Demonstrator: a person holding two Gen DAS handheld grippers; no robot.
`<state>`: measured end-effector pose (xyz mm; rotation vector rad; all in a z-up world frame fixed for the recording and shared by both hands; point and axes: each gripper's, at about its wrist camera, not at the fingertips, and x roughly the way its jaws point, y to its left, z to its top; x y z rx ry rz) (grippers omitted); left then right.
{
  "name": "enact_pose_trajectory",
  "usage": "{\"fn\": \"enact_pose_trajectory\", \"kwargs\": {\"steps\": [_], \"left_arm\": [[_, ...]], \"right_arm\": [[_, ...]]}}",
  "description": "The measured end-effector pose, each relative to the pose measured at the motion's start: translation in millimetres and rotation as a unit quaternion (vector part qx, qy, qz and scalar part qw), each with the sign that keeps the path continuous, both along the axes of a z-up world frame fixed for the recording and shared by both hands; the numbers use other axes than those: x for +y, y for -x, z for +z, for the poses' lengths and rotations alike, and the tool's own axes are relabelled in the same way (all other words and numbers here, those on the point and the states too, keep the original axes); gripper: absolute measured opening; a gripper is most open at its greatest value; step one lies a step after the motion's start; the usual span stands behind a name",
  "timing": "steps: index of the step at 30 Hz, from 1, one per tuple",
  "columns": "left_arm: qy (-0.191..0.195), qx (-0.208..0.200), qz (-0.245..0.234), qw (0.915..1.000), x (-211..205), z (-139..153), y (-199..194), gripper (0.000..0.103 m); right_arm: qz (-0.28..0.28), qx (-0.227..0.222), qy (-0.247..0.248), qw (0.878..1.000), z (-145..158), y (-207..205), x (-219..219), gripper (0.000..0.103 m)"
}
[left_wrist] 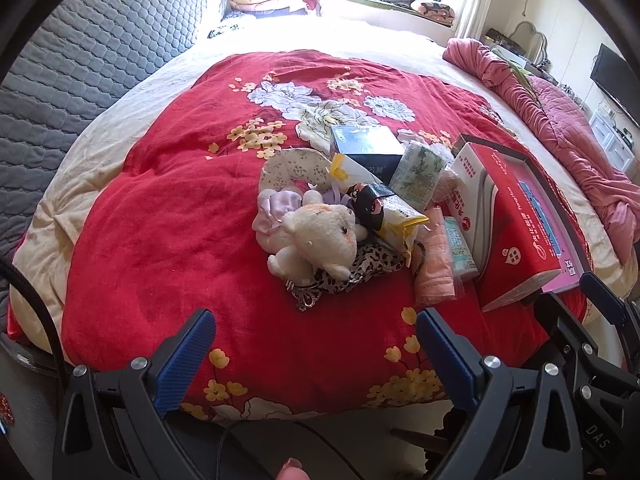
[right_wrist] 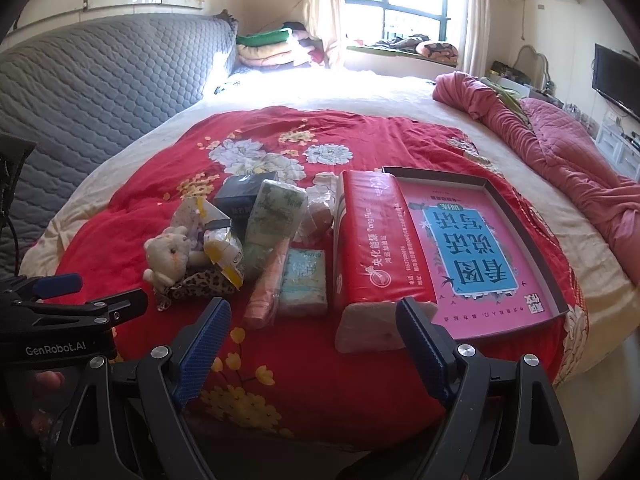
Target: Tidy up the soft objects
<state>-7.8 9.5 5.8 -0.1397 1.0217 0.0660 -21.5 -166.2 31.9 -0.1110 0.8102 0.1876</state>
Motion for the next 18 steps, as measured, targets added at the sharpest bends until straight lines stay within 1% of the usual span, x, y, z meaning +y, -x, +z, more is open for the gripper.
{"fn": "enact_pose_trajectory", "kwargs": {"steps": [18], "left_arm": [[0.002,0.0,-0.003,1.0,-1.1,-0.8,0.4,0.101]], "right_arm": [[0.001,0.0,0.0,1.0,-0.1,0.7,1.5,0.085]]}}
